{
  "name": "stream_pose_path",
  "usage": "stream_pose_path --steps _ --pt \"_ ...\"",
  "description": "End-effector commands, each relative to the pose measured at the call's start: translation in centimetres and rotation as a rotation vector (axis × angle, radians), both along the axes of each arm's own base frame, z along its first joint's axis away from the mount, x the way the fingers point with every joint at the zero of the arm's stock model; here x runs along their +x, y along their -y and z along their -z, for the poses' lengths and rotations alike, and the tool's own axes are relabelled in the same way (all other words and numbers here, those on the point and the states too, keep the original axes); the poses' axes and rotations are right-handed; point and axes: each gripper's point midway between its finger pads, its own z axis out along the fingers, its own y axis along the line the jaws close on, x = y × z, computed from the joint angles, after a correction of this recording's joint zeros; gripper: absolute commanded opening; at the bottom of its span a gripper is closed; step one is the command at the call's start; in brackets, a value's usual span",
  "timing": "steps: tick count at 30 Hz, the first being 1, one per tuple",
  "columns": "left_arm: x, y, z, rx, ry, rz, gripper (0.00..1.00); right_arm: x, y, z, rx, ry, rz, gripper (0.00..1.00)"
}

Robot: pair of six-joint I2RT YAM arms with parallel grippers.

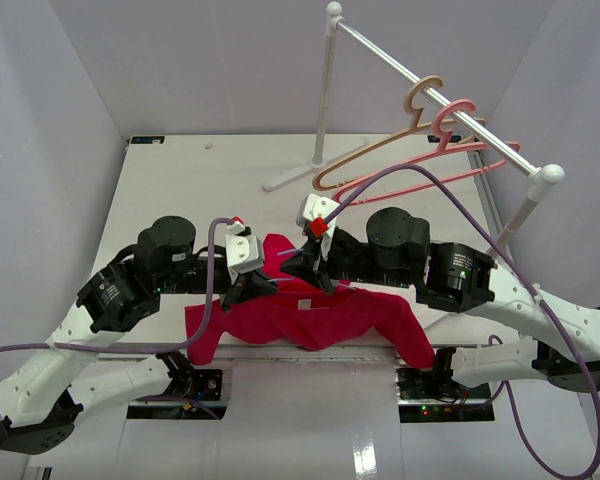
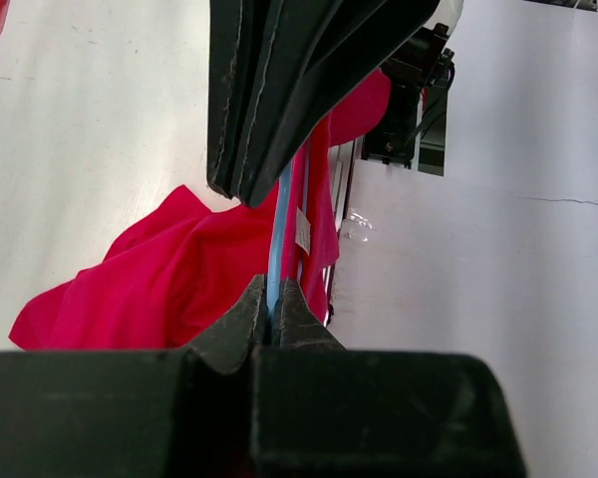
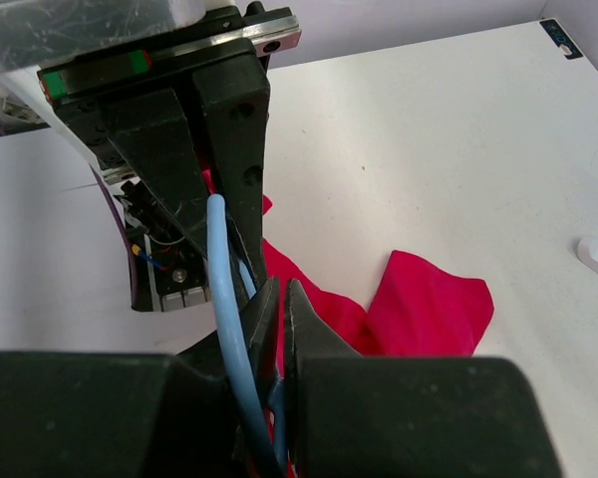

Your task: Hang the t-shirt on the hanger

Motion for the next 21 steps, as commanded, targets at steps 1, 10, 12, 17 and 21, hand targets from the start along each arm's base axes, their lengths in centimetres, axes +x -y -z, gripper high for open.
stream_pose_path --steps 1,10,12,17,21 --pt "-0.7 -0.9 -1.7 -0.063 0.062 0.006 0.00 -0.7 1.5 -2.6 0.086 0.035 -0.020 0.21" --pt "-2.7 -2.4 -1.5 -0.095 0.075 0.038 0.00 -4.3 5.4 1.6 -0.021 -0.034 -0.149 0.74" --pt "-3.6 -2.4 -1.2 -0.120 0.076 0.075 0.00 -4.5 5.7 3.5 -0.057 -0.038 -0.161 0.75" --pt "-3.8 -2.8 -1.0 -0.114 0.080 0.077 0.00 -3.9 5.9 8.1 -0.206 -0.062 -0.134 0.76" --pt "-3.9 -2.7 -1.1 -0.114 0.079 0.086 0.00 -3.5 6.1 9.4 -0.246 -0.065 -0.112 0.72"
